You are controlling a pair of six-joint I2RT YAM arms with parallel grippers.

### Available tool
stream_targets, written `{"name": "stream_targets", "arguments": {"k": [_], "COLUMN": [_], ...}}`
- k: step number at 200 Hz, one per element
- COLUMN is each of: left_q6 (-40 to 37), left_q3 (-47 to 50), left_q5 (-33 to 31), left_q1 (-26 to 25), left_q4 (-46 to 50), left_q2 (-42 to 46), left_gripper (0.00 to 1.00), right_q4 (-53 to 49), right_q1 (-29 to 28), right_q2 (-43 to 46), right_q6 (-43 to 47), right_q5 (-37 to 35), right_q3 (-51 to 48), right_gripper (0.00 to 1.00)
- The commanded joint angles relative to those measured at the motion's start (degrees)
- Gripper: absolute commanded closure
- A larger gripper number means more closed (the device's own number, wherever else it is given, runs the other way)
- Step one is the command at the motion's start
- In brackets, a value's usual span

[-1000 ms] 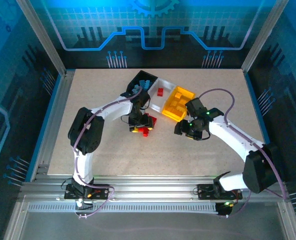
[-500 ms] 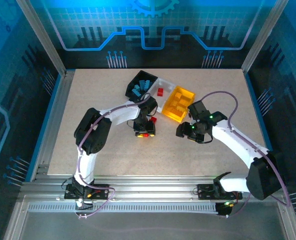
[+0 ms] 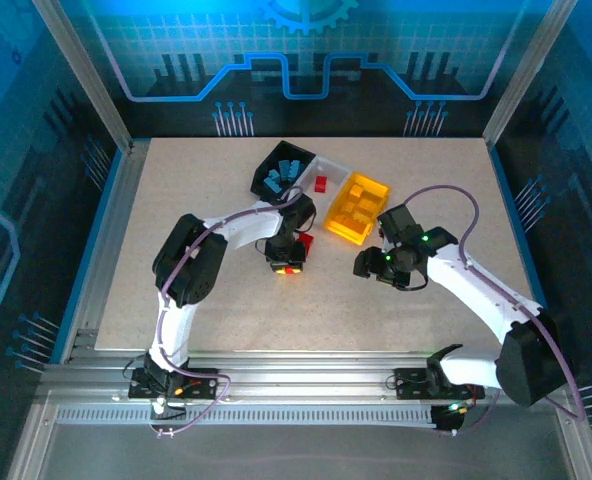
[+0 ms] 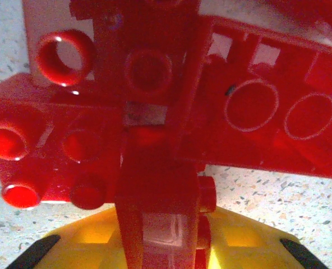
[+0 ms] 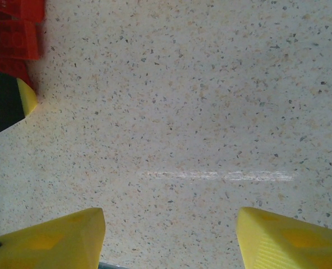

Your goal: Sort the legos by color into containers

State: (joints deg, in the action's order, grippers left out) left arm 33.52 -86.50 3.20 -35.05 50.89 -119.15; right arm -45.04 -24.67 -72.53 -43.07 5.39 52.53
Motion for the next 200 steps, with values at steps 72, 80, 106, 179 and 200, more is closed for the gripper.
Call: {"name": "stream_targets", "arguments": {"k": [72, 80, 106, 179, 200], "left_q6": [2.9, 2.8, 2.8, 5.2, 6.1], "left_q3": [-1.0, -4.4, -18.3, -57.2, -56.7], "left_q5": [8.1, 9.0, 11.7, 15.6, 16.3], "left_q1": [2.6, 3.7, 7.2, 11.2, 11.5], "left_q4": [-2.5, -2.4, -1.3, 7.3, 5.5], "left_q2": [10.9, 9.1, 0.5, -24.8, -24.7], "left_gripper": [0.74, 0.74, 0.74, 0.62, 0.46], "right_q4": [1.9, 1.8, 0.7, -3.0, -3.2], "right_q1": [2.0, 2.0, 2.2, 4.1, 4.4], "right_q2": [0.8, 0.8, 1.4, 5.9, 6.4], "right_q6": [-0.3, -0.3, 0.2, 0.9, 1.3], "right_q5": [0.9, 0.9, 0.8, -0.4, -0.2], "right_q3": [-3.4, -3.3, -2.7, -2.5, -3.0], "right_gripper": [0.36, 0.36, 0.36, 0.36, 0.35]}}
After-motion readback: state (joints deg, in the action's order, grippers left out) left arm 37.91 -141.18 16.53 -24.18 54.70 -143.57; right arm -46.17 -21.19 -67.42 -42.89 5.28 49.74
